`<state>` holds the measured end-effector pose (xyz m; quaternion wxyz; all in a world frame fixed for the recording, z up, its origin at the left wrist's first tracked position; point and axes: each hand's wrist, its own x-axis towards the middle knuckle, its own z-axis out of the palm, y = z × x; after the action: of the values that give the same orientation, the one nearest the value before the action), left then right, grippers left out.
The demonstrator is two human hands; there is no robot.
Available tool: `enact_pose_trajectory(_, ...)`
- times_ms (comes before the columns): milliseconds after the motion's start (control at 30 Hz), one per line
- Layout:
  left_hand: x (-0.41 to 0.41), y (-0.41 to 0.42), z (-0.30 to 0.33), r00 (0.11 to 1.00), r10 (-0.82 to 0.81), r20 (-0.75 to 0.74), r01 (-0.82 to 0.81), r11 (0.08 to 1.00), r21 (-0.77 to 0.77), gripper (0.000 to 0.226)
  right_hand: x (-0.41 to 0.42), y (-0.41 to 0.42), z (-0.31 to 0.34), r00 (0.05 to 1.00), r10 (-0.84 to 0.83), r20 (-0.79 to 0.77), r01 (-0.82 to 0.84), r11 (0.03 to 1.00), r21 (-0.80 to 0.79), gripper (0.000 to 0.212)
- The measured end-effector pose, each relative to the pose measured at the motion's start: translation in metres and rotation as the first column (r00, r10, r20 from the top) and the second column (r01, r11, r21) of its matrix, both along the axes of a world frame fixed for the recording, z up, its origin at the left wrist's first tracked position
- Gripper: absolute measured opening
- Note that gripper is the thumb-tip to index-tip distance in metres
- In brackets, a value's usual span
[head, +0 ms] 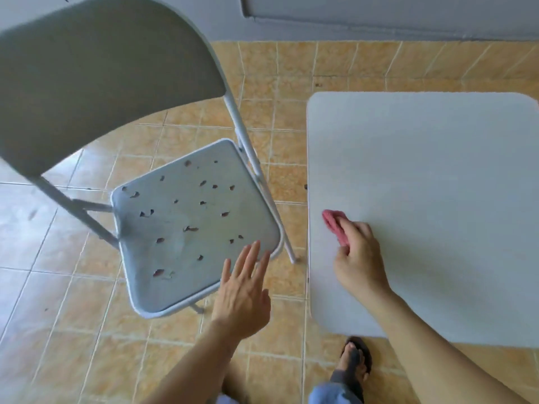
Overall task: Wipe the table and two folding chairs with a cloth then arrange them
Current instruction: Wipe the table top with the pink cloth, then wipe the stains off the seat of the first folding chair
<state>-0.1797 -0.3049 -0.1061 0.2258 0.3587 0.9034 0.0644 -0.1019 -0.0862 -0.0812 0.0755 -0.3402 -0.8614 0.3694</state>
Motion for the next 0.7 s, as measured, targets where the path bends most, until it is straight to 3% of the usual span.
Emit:
enact_pose_trajectory(267, -0.083, -0.196, -0.029, 0.925, 0.379, -0.022, -0.38, 0.924, -0.041, 0.099, -0.121, -0.211, -0.015, 0.92, 0.392, 0.007, -0.392, 0.918, 0.064, 0.068)
enact_pose_trajectory(333, -0.096, -0.228, -0.045, 0.932, 0.363, 0.003, -0.362, 0.931, -0.044, 0.105, -0.14, -0.258, -0.029, 0.853, 0.514, 0.09, -0.52, 0.853, 0.052, 0.069)
enact_pose_trajectory(400, -0.108, -0.247, -0.058, 0.952, 0.304, 0.021, -0.303, 0.952, -0.045, 0.111, -0.147, -0.294, -0.052, 0.734, 0.621, 0.275, -0.653, 0.757, 0.03, 0.068)
enact_pose_trajectory(500, -0.124, -0.256, -0.07, 0.968, 0.24, 0.067, -0.238, 0.971, -0.034, 0.114, -0.138, -0.321, -0.087, 0.605, 0.612, 0.51, -0.752, 0.65, 0.112, 0.078)
enact_pose_trajectory(567, -0.128, -0.256, -0.074, 0.974, 0.21, 0.086, -0.208, 0.978, -0.032, 0.114, -0.131, -0.325, -0.094, 0.607, 0.575, 0.549, -0.763, 0.615, 0.199, 0.077)
enact_pose_trajectory(700, -0.125, -0.254, -0.076, 0.97, 0.231, 0.082, -0.226, 0.972, -0.059, 0.114, -0.135, -0.311, -0.089, 0.56, 0.551, 0.619, -0.798, 0.56, 0.224, 0.073)
